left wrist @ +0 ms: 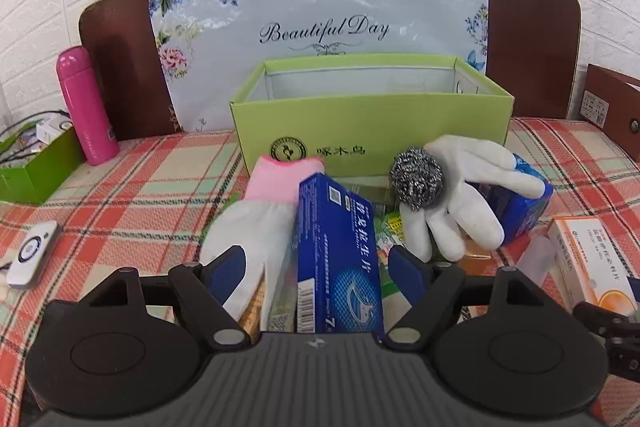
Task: Organize objects
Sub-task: 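Grasp the blue medicine box with the left tool while the right tool grasps the white-orange box, then place the blue box in the green box with the left tool while the right tool places the white-orange box, then grasp the teal box with the left tool while the right tool grasps the clear strip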
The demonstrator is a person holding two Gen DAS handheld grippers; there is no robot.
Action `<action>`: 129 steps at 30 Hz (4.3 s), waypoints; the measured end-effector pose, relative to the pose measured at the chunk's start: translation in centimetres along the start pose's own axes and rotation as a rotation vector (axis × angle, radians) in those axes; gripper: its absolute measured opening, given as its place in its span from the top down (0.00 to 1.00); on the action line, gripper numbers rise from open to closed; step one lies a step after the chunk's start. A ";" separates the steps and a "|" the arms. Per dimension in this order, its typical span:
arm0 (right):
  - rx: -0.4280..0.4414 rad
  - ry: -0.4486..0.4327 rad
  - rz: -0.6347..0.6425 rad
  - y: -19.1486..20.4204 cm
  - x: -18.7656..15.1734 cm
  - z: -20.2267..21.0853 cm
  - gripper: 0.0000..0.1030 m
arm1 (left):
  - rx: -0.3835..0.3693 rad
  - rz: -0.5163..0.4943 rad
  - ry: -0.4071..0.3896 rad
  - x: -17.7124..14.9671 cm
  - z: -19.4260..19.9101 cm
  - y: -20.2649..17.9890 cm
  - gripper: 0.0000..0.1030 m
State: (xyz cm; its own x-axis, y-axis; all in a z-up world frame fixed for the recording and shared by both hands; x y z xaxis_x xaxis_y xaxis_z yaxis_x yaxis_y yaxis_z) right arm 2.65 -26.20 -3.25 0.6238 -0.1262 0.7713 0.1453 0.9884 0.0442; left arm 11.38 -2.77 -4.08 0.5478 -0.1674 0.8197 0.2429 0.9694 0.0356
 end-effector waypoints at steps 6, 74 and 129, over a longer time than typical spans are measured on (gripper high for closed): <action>0.023 0.005 0.043 -1.1 -0.8 1.4 0.33 | -0.065 0.017 -0.012 -0.1 0.9 -0.6 0.45; -0.067 -0.235 0.211 4.7 20.8 -11.0 0.37 | -0.224 0.146 -0.042 17.1 -8.7 3.4 0.83; 0.053 -0.061 0.117 8.3 1.2 -0.2 0.00 | -0.129 0.268 0.018 -2.8 4.3 4.0 0.26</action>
State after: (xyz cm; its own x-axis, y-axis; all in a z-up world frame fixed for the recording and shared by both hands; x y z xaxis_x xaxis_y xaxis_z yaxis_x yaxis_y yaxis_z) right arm 4.72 -18.15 -2.11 0.5861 -0.0056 0.8102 0.0321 0.9994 -0.0163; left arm 7.35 2.33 -3.76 0.6204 0.0874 0.7794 0.1867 0.9487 -0.2550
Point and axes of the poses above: each gripper's, at about its wrist camera, not at the fingertips, and z roughly against the way its jaws point, y to its left, x to its top, the point moved 5 cm from there along -z, roughly the way its jaws point, and after that the axes turned 3 degrees about -x, right-handed, at the moved point
